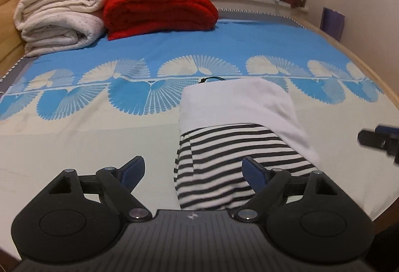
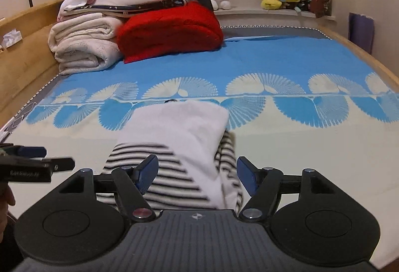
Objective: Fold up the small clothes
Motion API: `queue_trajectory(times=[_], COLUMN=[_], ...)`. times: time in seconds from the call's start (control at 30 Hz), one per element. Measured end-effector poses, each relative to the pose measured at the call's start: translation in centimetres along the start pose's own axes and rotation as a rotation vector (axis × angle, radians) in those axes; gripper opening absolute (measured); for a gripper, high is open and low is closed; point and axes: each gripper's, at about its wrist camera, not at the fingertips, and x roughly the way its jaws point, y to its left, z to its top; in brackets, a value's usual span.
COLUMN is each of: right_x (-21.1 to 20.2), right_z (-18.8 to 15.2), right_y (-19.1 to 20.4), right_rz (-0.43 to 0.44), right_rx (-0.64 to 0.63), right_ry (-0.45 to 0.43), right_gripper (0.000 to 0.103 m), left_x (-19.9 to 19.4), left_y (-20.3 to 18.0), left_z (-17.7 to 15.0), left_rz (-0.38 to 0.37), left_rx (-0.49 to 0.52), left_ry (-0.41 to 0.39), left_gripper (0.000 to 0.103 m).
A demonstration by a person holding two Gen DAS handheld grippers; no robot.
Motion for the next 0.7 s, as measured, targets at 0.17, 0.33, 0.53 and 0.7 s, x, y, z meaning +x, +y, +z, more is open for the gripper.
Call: queue_trajectory(times=[0.17, 0.33, 0.53, 0.7], right_x=[-2.6, -3.3, -1.5, -0.8], right_z=[-2.3, -5.0, -5.5, -5.4], right_y=[1.0, 2.3, 3.5, 3.6], right_rz=[-0.028, -0.047, -0.057, -0.066], right_rx=[0.028, 0.018, -0.05, -0.016], right_ry=[-0.058, -0.034, 0.002, 0.014], right_gripper=[0.072, 0.072, 0.072, 0.073], left_x=[-3.6, -5.0, -3.3, -1.4], left_y=[-0.5, -1.3, -1.6, -1.2], left_z=[-2.2, -6.3, -5.8, -5.8], left_rz=[-0.021, -0.011, 0.031, 0.023], left_rx=[-0.032, -0.028, -0.092, -0.13], left_ry=[-0.037, -0.137, -0.109, -0.006], left_gripper=[0.094, 0.1, 0.1, 0.1])
